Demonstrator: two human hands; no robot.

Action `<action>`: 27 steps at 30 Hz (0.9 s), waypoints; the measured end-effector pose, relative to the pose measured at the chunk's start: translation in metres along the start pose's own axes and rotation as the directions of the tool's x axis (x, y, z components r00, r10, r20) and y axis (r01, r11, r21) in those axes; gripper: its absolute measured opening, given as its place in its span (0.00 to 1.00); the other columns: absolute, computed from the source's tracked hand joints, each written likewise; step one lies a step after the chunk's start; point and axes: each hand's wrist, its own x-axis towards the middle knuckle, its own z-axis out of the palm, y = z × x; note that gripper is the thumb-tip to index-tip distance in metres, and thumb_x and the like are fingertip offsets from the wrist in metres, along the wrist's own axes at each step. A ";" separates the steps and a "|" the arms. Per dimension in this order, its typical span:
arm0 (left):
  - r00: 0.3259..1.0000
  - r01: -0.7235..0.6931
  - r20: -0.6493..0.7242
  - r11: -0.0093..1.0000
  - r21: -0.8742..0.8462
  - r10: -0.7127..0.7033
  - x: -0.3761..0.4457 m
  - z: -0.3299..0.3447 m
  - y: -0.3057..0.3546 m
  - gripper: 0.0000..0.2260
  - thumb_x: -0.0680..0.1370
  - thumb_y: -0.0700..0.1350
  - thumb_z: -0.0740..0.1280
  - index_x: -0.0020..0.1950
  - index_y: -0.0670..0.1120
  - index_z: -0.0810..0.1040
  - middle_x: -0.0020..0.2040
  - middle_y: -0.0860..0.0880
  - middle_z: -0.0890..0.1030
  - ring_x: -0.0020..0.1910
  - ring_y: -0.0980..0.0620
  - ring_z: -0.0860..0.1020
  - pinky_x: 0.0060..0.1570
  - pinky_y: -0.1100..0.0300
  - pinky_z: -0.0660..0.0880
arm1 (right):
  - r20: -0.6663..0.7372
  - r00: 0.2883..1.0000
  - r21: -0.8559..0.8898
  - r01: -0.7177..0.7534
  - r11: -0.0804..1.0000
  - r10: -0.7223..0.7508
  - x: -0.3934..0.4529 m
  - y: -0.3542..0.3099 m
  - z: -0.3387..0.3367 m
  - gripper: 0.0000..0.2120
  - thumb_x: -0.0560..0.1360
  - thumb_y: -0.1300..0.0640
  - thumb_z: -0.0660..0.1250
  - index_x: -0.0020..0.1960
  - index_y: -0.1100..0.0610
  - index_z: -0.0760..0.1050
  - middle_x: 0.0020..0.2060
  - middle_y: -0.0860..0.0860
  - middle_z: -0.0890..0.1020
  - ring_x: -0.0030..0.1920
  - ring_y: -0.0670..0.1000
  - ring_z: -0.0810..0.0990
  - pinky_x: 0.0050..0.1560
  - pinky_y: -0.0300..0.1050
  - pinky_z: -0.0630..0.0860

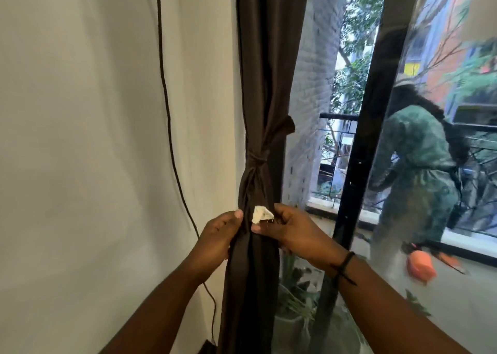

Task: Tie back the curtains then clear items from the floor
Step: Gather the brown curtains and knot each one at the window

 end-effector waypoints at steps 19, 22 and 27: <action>0.861 -0.436 -0.249 0.895 0.093 0.444 0.013 -0.063 -0.007 0.15 0.76 0.62 0.58 0.46 0.51 0.70 0.37 0.55 0.75 0.35 0.65 0.75 0.37 0.70 0.72 | -0.609 0.706 -0.726 -0.312 0.613 -0.362 -0.011 -0.027 0.028 0.19 0.78 0.43 0.57 0.45 0.56 0.78 0.39 0.58 0.81 0.42 0.61 0.80 0.36 0.47 0.71; 0.885 -0.424 0.047 0.762 0.489 0.463 0.016 -0.073 -0.011 0.36 0.62 0.73 0.64 0.60 0.54 0.58 0.47 0.53 0.75 0.41 0.55 0.77 0.42 0.59 0.76 | -0.717 0.637 -0.573 -0.306 0.760 -0.284 -0.008 -0.029 0.033 0.15 0.79 0.47 0.58 0.43 0.55 0.78 0.39 0.58 0.80 0.44 0.61 0.79 0.36 0.44 0.64; 0.780 -0.389 -0.025 0.516 0.763 0.625 0.030 -0.086 -0.024 0.24 0.67 0.51 0.72 0.57 0.46 0.66 0.52 0.43 0.75 0.47 0.43 0.77 0.43 0.52 0.74 | -0.756 0.650 -0.112 -0.020 0.993 -0.072 0.002 -0.025 0.053 0.13 0.81 0.54 0.57 0.52 0.61 0.77 0.47 0.60 0.82 0.47 0.53 0.80 0.47 0.44 0.72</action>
